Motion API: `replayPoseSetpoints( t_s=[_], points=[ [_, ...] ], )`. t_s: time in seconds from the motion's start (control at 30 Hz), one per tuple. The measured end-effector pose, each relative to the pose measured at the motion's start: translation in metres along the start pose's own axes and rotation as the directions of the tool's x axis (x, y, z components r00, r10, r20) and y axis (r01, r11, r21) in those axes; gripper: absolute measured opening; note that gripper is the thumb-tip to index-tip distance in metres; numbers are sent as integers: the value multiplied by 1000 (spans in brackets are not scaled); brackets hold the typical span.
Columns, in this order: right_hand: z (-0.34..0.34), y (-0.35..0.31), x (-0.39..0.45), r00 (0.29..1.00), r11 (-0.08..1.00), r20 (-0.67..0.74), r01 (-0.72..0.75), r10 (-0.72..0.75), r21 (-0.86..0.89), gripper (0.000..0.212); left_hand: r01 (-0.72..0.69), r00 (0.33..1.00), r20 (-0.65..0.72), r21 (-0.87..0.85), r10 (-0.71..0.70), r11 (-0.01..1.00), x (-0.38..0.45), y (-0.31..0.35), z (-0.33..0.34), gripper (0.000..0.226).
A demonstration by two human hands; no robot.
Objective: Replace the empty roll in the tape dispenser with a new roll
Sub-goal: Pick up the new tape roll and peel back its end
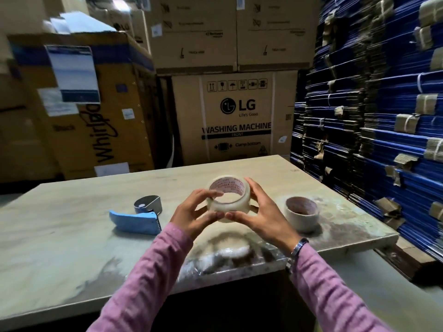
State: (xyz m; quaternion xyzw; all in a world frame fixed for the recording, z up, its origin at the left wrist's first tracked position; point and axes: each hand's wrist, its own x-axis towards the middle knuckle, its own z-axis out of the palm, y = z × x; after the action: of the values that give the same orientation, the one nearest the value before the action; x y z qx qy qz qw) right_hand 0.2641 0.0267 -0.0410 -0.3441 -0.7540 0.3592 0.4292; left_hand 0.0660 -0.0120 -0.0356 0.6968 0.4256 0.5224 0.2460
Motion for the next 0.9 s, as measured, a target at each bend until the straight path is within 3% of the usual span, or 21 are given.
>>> replayPoseSetpoints(
  t_s=[0.1,0.2,0.33,0.4,0.53,0.67,0.77,0.83,0.9],
  points=[
    [27,-6,-2,999,993,-40,-2,7,119,81,42,993,-112,-49,-48,998,-16,-5,-15,69],
    [53,-15,-6,997,968,-78,-6,27,253,66,71,953,-296,15,-64,997,-32,-11,-19,79],
    [81,-21,-11,992,947,-118,5,35,322,53,111,870,-493,255,31,961,-52,-11,-13,61],
    [92,-21,-12,990,954,-138,14,29,299,50,105,815,-562,385,143,917,-60,-9,-7,50],
    [102,-21,-14,981,960,-187,6,48,279,45,45,782,-514,610,352,791,-73,-10,8,39],
    [99,-19,-14,982,967,-185,5,44,256,49,-22,761,-489,638,427,770,-80,-11,9,29],
    [97,-14,-17,989,976,-146,14,18,216,57,3,743,-592,469,312,883,-75,-7,-2,18],
    [96,-10,-18,992,987,-124,38,-19,157,69,73,767,-632,254,108,964,-68,-2,-11,26],
    [94,-8,-18,994,991,-90,66,-55,120,82,176,803,-584,44,-118,983,-59,-4,-20,35]
  ],
)
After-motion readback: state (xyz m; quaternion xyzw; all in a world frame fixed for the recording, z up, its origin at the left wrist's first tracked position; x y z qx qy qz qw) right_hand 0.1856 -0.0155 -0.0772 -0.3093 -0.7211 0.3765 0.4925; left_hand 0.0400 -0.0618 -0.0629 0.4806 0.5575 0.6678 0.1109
